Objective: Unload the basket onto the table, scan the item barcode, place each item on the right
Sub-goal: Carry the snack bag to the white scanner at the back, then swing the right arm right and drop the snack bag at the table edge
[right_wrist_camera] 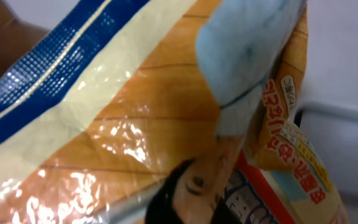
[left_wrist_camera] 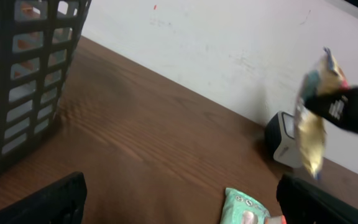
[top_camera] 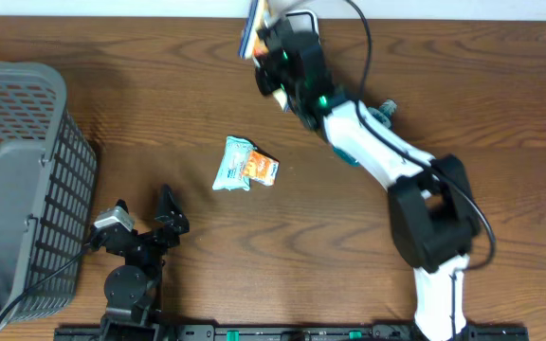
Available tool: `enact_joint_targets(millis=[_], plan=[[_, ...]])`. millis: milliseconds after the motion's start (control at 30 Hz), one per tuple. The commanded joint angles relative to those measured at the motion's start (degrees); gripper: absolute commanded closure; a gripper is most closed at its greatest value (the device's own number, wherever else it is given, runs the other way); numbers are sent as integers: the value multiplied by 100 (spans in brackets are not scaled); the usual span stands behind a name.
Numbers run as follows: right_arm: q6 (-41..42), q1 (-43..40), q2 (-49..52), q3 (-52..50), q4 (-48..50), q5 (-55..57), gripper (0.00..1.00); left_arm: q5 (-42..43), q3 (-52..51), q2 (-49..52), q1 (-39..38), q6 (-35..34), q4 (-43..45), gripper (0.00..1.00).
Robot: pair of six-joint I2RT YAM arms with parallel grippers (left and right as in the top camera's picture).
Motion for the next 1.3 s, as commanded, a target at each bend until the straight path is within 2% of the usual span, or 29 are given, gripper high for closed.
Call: enact_joint_targets(millis=[0, 100, 233, 433, 600, 833, 967, 1133, 1267], plan=[[-378, -46, 752, 1488, -389, 179, 99, -35, -116, -4, 24, -50, -192, 2], [-516, -52, 1397, 2465, -804, 538, 99, -35, -116, -4, 24, -50, -192, 2], [-511, -81, 1989, 3274, -1128, 623, 99, -35, -116, -4, 24, -50, -192, 2], [-468, -120, 2225, 3421, -1158, 1014, 99, -35, -116, -4, 24, -50, -192, 2], [-745, -103, 2188, 3519, -1471, 1652, 99, -35, -116, -4, 24, -48, -192, 2], [-332, -203, 1897, 4566, -3626, 1705, 99, -35, -116, -4, 24, -50, -192, 2], [131, -389, 1379, 5082, -5106, 2229, 99, -35, -116, -4, 24, -50, -192, 2], [483, -817, 590, 5141, -6568, 2776, 99, -35, -116, -4, 24, -50, -192, 2], [678, -1467, 264, 5139, -7484, 3224, 99, -35, -116, -4, 24, -50, -192, 2]])
